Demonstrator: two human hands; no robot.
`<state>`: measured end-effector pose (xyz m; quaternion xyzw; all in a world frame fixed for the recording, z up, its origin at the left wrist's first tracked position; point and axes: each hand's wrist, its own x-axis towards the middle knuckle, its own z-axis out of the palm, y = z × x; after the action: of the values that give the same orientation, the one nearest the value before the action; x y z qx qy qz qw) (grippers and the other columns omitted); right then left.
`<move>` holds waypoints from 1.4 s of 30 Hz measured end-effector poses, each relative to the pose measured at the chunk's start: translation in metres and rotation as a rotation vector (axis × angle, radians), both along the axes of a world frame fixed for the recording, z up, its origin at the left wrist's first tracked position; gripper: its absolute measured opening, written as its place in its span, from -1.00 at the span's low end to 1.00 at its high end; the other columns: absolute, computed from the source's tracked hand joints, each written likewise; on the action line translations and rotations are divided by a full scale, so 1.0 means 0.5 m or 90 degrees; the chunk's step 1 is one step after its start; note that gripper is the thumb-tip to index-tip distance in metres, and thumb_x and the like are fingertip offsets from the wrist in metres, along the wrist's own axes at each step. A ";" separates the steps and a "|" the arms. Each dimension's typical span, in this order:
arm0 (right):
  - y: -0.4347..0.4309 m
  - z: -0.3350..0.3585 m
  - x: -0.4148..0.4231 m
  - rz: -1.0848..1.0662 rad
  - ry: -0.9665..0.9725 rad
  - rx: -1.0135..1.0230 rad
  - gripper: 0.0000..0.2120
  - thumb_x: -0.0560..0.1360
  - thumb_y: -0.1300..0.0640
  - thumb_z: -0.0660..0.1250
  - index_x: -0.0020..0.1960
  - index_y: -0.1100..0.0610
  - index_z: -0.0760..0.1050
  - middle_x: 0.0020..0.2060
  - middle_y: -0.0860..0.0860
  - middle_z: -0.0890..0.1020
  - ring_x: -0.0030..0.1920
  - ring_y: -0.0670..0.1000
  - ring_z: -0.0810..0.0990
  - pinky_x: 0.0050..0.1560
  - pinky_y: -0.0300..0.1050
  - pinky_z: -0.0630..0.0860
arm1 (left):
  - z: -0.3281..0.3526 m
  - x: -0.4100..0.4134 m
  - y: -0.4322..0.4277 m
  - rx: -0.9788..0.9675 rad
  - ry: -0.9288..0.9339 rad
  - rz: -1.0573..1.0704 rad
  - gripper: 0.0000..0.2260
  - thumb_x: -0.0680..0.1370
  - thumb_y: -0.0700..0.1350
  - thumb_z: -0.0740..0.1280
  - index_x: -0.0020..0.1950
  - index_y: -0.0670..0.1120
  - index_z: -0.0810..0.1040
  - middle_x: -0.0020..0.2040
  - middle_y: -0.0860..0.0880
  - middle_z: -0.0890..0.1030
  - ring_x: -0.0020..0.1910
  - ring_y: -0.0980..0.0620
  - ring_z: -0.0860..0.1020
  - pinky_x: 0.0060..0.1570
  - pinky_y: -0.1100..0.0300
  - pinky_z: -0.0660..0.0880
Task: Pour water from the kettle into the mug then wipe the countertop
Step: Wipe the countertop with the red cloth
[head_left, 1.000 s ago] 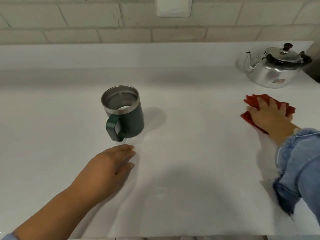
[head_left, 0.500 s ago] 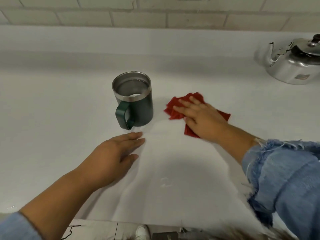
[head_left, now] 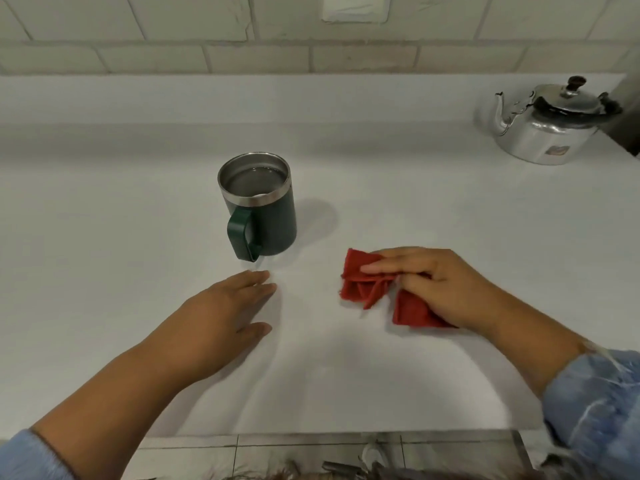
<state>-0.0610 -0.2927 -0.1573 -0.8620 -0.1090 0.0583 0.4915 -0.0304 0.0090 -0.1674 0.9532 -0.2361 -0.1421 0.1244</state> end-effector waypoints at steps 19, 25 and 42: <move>0.254 -0.071 -0.090 -0.004 -0.110 -0.367 -0.52 0.55 0.03 0.08 0.47 -0.10 0.21 0.48 -0.09 0.26 0.50 -0.01 0.14 0.50 0.04 0.10 | 0.007 -0.008 0.083 0.001 -0.010 -0.003 -0.45 0.55 0.08 0.24 0.50 0.14 0.13 0.53 0.19 0.11 0.48 0.13 0.19 0.44 0.19 0.17; 0.094 -0.052 -0.090 -0.216 -0.109 -0.369 -0.49 0.43 -0.10 0.03 0.36 -0.14 0.39 0.32 -0.13 0.46 0.32 -0.02 0.35 0.37 -0.08 0.29 | 0.010 -0.007 0.143 0.051 0.006 0.007 -0.39 0.55 0.14 0.21 0.52 0.15 -0.02 0.54 0.20 -0.05 0.51 0.15 0.06 0.44 0.23 0.10; 0.369 -0.066 -0.068 0.253 -0.155 -0.463 -0.55 0.63 -0.05 -0.04 0.50 -0.19 0.01 0.54 -0.19 -0.01 0.53 -0.10 -0.16 0.50 -0.04 -0.17 | 0.023 -0.055 0.220 0.039 -0.006 0.148 -0.35 0.49 0.15 0.31 0.51 0.09 0.12 0.55 0.14 0.07 0.48 0.07 0.21 0.40 0.11 0.25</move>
<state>-0.0949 -0.1080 -0.1904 -0.9419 -0.3027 0.0845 0.1185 -0.0578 0.1192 -0.1557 0.9782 -0.1199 -0.1290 0.1097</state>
